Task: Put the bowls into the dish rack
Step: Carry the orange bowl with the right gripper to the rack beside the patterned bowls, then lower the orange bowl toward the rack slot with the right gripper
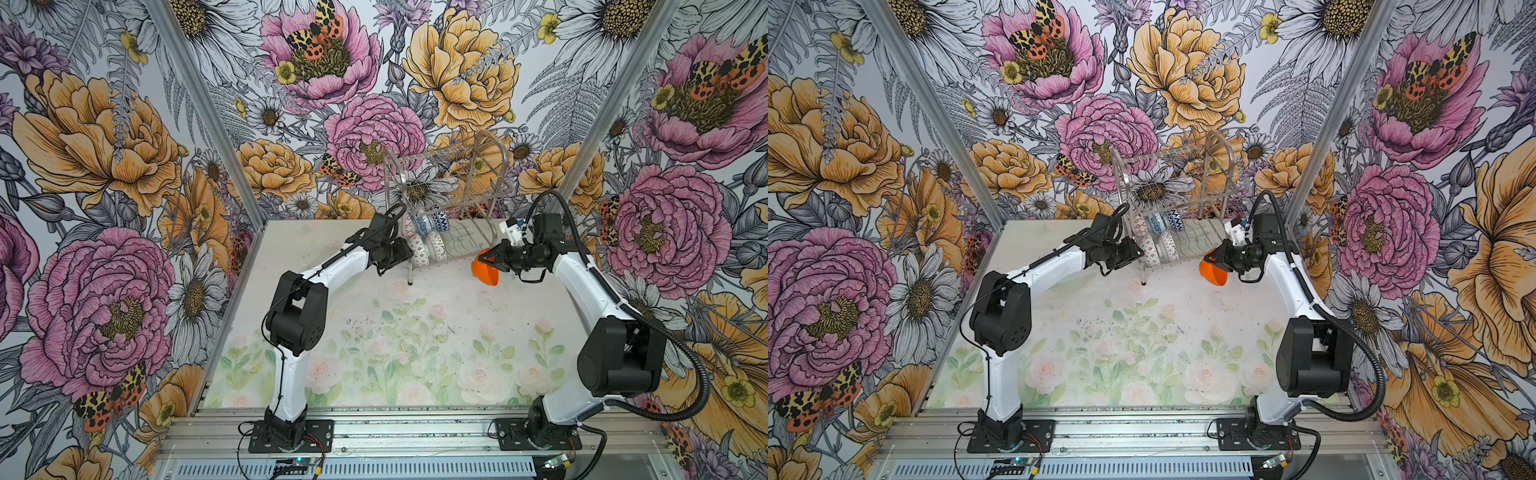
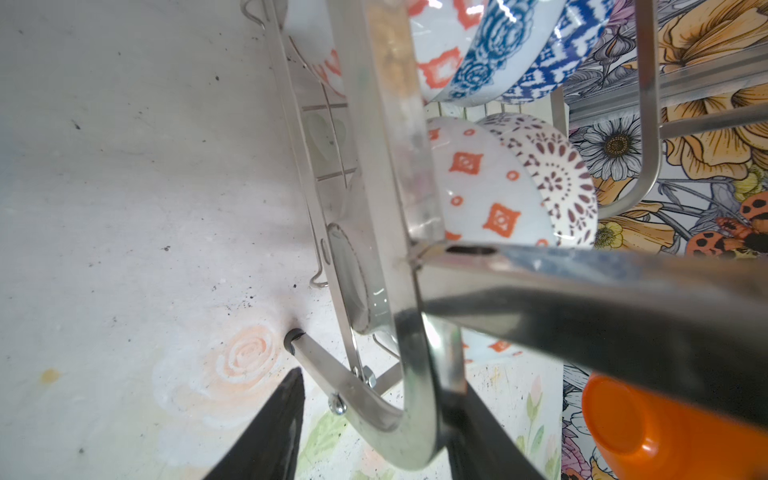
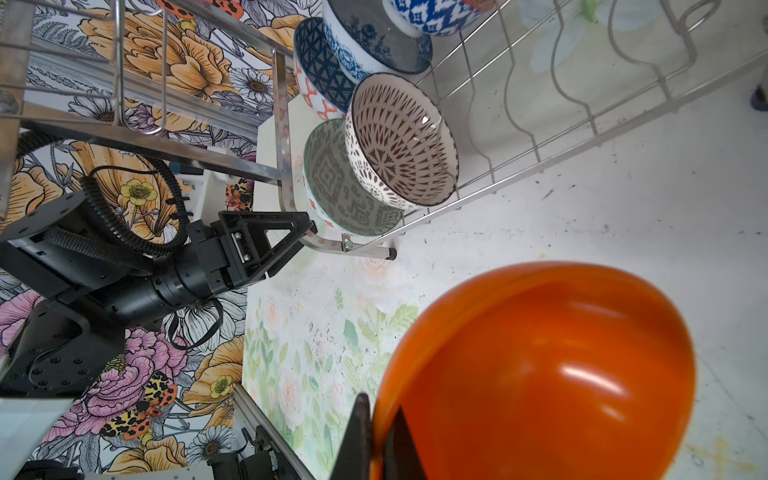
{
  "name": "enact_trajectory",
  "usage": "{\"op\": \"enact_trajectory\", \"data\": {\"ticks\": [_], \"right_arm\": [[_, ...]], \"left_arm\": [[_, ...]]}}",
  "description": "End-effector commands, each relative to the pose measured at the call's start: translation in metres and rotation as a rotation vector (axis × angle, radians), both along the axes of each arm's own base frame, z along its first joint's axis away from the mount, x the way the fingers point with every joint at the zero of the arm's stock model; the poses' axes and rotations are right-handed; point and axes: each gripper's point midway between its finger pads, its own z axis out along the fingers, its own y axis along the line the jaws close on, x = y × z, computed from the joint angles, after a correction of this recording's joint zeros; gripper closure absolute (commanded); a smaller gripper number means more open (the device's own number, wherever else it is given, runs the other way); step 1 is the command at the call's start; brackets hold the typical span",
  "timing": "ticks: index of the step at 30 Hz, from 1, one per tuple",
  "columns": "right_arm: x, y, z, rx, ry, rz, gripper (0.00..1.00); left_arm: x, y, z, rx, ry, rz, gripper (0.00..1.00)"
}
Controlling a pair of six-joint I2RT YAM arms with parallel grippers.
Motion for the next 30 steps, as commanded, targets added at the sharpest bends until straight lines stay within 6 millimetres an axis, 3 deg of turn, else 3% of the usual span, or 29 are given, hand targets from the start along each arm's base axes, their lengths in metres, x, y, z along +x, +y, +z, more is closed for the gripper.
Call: {"op": "enact_trajectory", "data": {"ticks": [1, 9, 20, 30], "right_arm": [[0.011, -0.004, 0.020, 0.003, -0.075, -0.018, 1.00], [0.018, -0.005, 0.021, 0.003, -0.074, -0.027, 1.00], [0.025, -0.006, 0.016, 0.011, -0.064, -0.043, 1.00], [0.028, -0.004, 0.012, 0.018, -0.055, -0.049, 1.00]], "left_arm": [[0.002, 0.008, -0.015, 0.009, 0.031, 0.015, 0.50], [0.003, 0.007, -0.016, 0.000, 0.040, 0.007, 0.59], [-0.001, 0.021, -0.027, 0.007, 0.080, 0.001, 0.75], [-0.003, 0.033, -0.019, 0.004, 0.082, -0.002, 0.79]]}}
